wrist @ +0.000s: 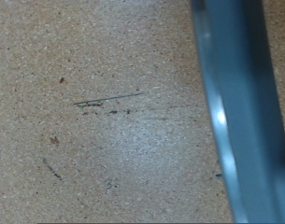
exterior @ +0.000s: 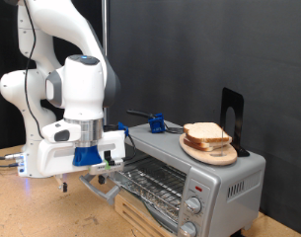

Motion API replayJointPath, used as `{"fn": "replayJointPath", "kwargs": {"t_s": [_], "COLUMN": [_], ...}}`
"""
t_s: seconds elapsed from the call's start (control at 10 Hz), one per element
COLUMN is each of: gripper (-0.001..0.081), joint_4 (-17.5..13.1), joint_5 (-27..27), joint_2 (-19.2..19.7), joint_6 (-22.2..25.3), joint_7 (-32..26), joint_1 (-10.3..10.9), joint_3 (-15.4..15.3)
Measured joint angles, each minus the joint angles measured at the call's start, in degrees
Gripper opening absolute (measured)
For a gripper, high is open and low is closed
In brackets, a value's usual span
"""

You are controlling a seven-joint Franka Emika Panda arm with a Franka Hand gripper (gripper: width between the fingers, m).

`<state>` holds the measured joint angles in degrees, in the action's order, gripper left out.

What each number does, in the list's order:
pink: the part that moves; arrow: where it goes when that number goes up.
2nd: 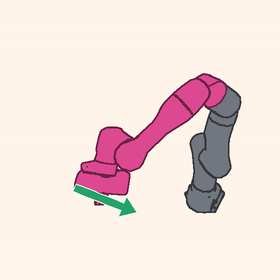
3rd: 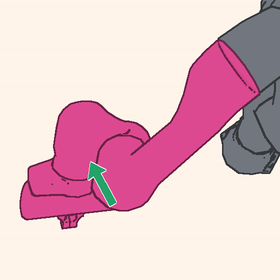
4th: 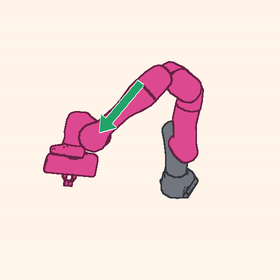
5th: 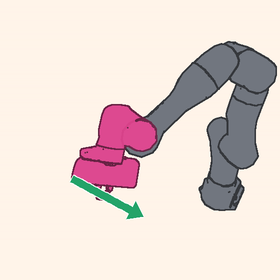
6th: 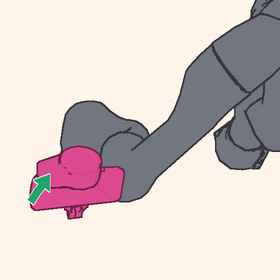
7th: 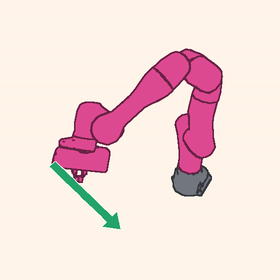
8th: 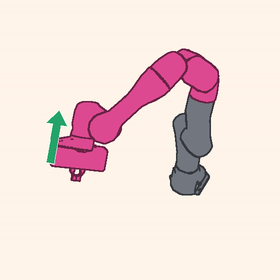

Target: Make a piece of toast with the oven

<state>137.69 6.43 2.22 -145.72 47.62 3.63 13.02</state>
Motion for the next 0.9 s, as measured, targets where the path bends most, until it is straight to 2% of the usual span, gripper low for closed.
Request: {"fn": "replayJointPath", "kwargs": {"t_s": [0.2, 0.4, 0.6, 0.9], "gripper": [0.0808, 0.0808, 0.0808, 0.0808], "joint_4": [0.02, -0.41, -2.21, -4.99], "joint_5": [1.56, 3.24, 3.46, 3.48], "joint_2": [1.18, 3.23, 7.16, 12.63], "joint_6": [-0.9, -1.04, -0.88, -1.69], "joint_7": [0.2, 3.07, 7.08, 7.83], "joint_1": [-0.4, -0.68, -0.91, -0.98], "joint_3": [0.63, 1.55, 2.56, 3.24]}}
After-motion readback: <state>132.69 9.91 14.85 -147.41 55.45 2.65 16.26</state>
